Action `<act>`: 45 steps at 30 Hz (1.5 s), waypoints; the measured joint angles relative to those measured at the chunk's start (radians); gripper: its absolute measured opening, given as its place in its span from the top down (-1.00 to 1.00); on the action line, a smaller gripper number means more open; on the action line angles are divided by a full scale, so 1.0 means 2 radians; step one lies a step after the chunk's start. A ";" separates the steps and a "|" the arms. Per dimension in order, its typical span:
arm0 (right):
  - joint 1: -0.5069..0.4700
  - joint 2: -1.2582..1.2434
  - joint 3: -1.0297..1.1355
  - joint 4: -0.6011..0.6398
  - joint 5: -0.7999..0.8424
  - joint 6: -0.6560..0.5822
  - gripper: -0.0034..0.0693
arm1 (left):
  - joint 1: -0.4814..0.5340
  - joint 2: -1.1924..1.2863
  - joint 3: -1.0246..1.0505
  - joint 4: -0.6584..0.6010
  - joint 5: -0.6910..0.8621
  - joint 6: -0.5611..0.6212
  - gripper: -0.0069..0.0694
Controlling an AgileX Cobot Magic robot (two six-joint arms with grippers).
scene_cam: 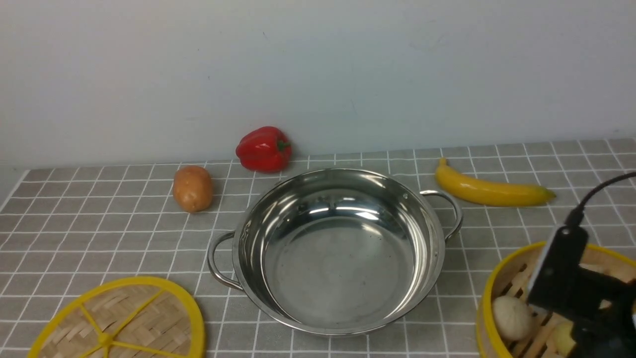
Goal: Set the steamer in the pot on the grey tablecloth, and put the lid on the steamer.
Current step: 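Reach for and grasp the rim of the bamboo steamer holding the buns with the right gripper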
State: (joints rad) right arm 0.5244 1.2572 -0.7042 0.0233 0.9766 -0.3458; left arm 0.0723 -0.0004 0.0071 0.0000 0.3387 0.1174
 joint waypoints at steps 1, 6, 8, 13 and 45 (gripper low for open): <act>0.003 0.010 -0.004 -0.002 -0.008 0.002 -0.05 | 0.000 0.000 0.000 0.000 0.000 0.000 0.18; 0.006 0.049 -0.014 -0.012 -0.028 0.009 -0.14 | 0.000 0.000 0.000 0.000 0.000 0.000 0.18; 0.006 0.060 -0.014 -0.009 -0.033 0.010 -0.14 | 0.000 0.000 0.000 0.000 0.000 0.000 0.18; 0.006 0.078 -0.014 -0.008 -0.045 0.010 -0.15 | 0.000 0.000 0.000 0.000 0.000 0.000 0.18; 0.006 0.067 -0.067 -0.020 0.054 0.066 0.69 | 0.000 0.000 0.000 0.000 0.000 0.000 0.18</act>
State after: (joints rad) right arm 0.5368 1.3910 -0.8390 -0.0173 1.0840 -0.2138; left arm 0.0723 -0.0004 0.0071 0.0000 0.3387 0.1174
